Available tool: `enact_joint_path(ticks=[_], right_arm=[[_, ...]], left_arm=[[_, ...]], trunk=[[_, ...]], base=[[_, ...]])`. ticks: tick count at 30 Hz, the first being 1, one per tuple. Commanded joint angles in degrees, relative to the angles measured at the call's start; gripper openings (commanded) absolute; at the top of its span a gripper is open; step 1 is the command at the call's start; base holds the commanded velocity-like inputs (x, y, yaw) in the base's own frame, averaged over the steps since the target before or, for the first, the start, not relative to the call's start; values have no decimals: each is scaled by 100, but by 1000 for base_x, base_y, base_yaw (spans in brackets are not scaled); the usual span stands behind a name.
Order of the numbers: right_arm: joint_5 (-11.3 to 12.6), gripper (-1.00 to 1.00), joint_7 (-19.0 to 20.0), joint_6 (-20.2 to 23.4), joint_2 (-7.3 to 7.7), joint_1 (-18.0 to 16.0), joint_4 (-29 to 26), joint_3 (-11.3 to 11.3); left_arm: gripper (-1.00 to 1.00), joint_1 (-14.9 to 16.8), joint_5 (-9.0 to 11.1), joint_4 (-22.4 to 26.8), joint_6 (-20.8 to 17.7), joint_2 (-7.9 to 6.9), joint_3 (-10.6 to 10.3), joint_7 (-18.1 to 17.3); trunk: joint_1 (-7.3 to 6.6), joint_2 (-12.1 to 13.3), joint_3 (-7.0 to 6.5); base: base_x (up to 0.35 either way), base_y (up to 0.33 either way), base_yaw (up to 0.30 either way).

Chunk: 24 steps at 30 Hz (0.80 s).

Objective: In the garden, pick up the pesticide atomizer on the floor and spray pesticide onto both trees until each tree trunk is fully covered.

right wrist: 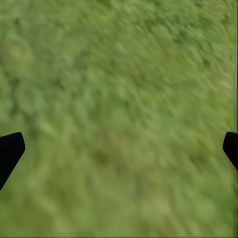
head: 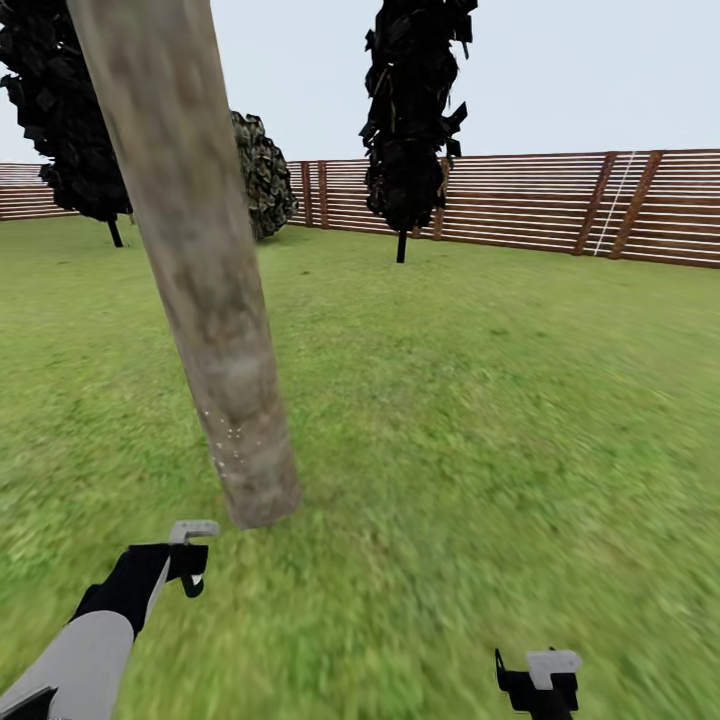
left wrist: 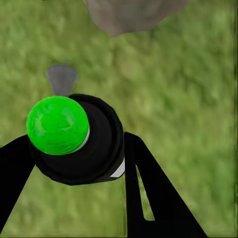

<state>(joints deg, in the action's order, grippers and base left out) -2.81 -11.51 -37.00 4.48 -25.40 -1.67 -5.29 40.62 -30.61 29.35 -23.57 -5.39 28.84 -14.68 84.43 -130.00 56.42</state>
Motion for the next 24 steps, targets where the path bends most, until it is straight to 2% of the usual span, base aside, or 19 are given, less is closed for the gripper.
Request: enact_joint_path(ticks=[1,17,24], right_arm=[[0,100,0,0,0,0,0,1],[0,100,0,0,-9,0,0,-7],[0,100,0,0,-25,0,0,-7]], left_arm=[[-100,3,4,14,-1,1,3,0],[-100,55,6,180,-16,38,-7,35],[-100,52,-14,167,-58,10,-3,35]], trunk=[[0,0,0],[0,0,0],[0,0,0]], base=[[99,-249,0],[-10,-272,7],[65,-271,250]])
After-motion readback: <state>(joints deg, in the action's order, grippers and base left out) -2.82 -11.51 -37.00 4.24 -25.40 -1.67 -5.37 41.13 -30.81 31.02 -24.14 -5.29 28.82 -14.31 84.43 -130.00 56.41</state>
